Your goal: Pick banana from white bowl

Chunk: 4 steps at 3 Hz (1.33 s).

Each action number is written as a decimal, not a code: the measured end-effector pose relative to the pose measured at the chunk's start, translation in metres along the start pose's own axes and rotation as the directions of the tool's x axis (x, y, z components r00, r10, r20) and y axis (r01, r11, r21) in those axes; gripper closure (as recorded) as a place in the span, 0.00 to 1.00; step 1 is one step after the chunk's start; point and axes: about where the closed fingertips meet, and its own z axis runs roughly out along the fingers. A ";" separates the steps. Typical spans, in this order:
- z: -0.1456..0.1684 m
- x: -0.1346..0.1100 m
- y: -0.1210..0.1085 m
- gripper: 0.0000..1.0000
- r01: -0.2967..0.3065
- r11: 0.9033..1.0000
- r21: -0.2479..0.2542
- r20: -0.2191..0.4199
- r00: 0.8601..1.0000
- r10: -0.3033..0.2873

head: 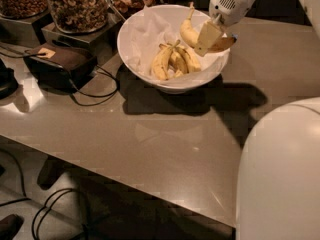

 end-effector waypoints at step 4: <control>-0.026 0.017 0.037 1.00 -0.039 0.999 0.012 0.000 0.999 0.039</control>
Offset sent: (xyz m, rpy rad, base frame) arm -0.0235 -0.0060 0.0073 -0.0006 0.0324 -0.0144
